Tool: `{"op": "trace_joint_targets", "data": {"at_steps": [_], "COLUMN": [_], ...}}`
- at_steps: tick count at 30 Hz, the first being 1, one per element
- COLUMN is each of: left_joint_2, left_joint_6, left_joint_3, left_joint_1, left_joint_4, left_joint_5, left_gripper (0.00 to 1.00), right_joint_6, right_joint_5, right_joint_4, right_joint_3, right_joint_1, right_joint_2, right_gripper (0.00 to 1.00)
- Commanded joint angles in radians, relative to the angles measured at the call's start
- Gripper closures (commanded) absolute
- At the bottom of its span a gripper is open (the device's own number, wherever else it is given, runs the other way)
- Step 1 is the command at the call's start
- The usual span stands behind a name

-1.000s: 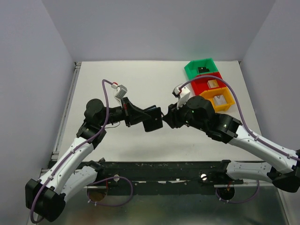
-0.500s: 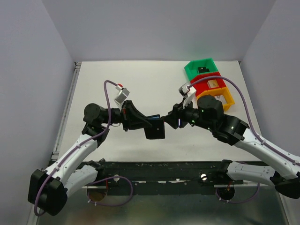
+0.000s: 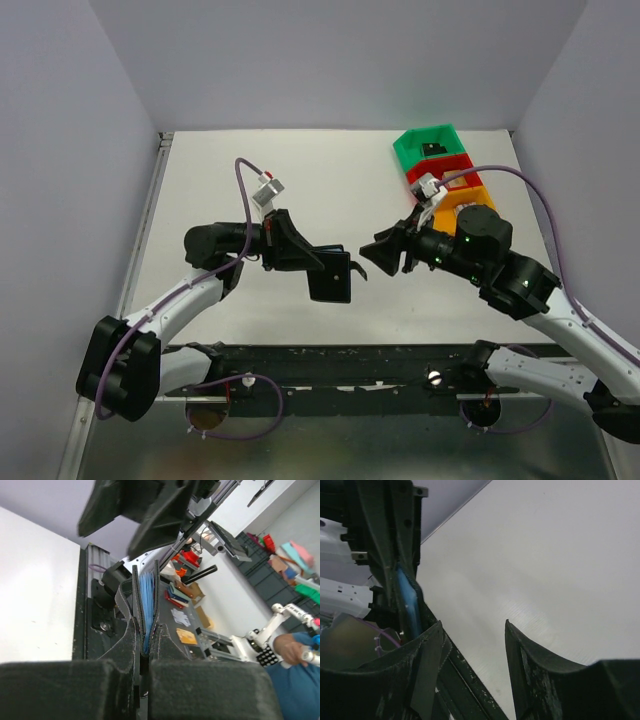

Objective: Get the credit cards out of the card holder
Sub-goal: Open the card holder.

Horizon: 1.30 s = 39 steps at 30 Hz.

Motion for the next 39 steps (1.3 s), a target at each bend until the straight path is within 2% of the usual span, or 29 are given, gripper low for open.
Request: {"op": "trace_joint_targets", "data": {"at_steps": [1,15,25,33,39], "left_joint_2": [0.014,0.000,-0.009,-0.004,-0.009], "left_joint_6": [-0.127,-0.147,-0.148,-0.148,-0.147], "left_joint_3": [0.027,0.061,0.064,0.066,0.075], "left_joint_1": [0.008,0.009,0.008,0.008,0.008], "left_joint_4": [0.345,0.344,0.345,0.344,0.342], "left_joint_5": [0.031,0.015,0.011,-0.005,-0.020], "left_gripper": [1.00,1.00,1.00,1.00,1.00], "right_joint_6": [0.004,0.073,0.081,0.124,0.130], "right_joint_5": [-0.100,-0.286,-0.269,-0.424,-0.461], "right_joint_4": [0.026,0.128,0.126,0.212,0.207], "right_joint_3": [0.005,-0.045,-0.068,-0.080,-0.070], "right_joint_1": [-0.002,-0.002,-0.002,-0.004,-0.002], "right_joint_2": [-0.045,0.002,0.015,0.050,0.100], "right_gripper": [0.38,0.37,0.37,0.37,0.40]}}
